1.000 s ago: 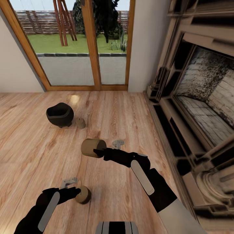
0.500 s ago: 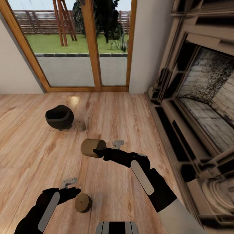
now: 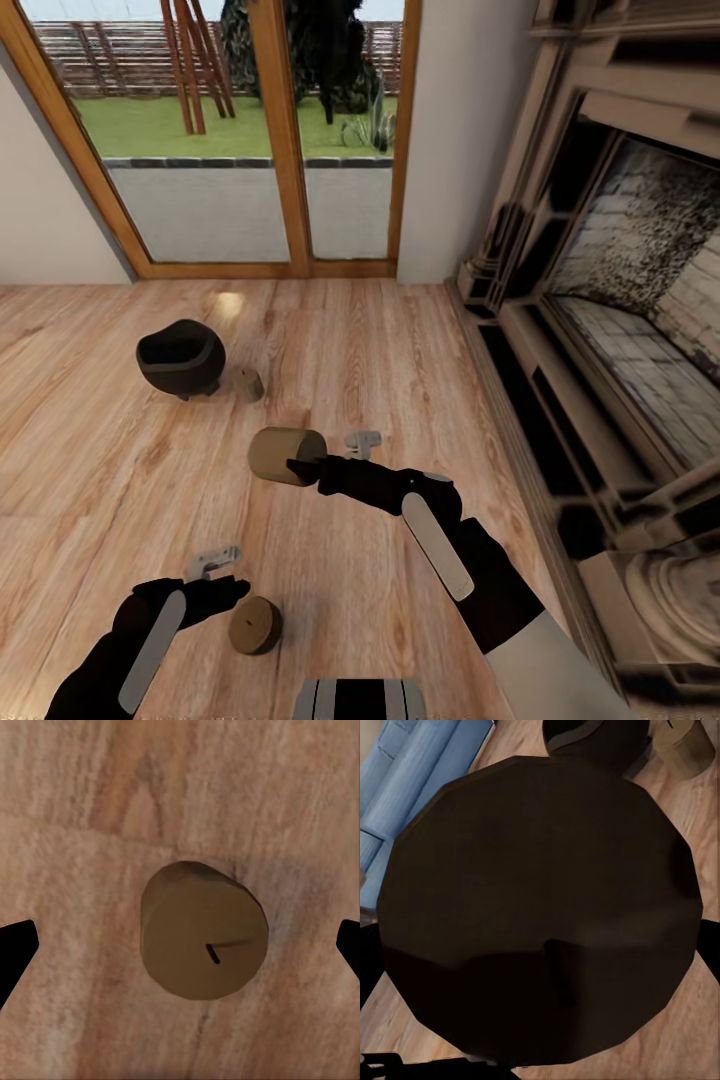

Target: Place each of the two pumpkins and all three candles from the living room inside a cabinet in the living room (use any cabinet), then make sure every cabinet is closed, and position the cauldron so it is next to a table in the living room.

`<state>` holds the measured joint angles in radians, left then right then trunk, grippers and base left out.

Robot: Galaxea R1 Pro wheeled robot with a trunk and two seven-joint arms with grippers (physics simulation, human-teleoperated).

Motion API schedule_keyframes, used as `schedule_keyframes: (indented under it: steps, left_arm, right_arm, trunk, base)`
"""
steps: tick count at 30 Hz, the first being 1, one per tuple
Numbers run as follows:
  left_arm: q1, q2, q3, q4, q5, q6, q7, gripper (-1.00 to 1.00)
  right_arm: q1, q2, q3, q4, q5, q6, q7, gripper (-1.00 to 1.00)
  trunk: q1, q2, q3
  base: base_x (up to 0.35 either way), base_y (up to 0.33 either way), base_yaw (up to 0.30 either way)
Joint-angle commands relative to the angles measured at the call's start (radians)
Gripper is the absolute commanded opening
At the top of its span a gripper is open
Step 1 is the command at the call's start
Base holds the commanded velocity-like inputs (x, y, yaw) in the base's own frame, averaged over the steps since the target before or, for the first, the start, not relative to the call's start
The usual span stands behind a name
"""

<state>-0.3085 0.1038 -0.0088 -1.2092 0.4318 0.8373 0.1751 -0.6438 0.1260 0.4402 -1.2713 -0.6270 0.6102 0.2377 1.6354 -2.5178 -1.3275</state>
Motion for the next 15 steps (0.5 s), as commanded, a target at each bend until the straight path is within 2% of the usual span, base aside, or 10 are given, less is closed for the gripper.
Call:
schedule_keyframes:
  steps: [1,6,15]
  left_arm:
    - [0.0,0.0,-0.007,-0.001,0.01,0.003,0.009,1.0]
    - [0.0,0.0,-0.031,-0.001,0.011,-0.004,0.01,1.0]
    - [0.0,0.0,-0.036,-0.001,0.01,-0.034,0.011,1.0]
  right_arm:
    - [-0.001,0.0,-0.001,-0.001,-0.004,0.005,0.002,-1.0]
    - [0.0,0.0,-0.001,-0.003,-0.004,0.005,0.002,-1.0]
    - [0.0,0.0,0.0,-0.005,-0.004,0.005,0.002,-1.0]
  trunk:
    - [0.0,-0.001,-0.005]
    - [0.002,-0.002,-0.024]
    - [0.006,-0.004,-0.059]
  base:
    - [0.0,0.0,0.0]
    - [0.0,0.0,0.0]
    - [0.0,0.0,0.0]
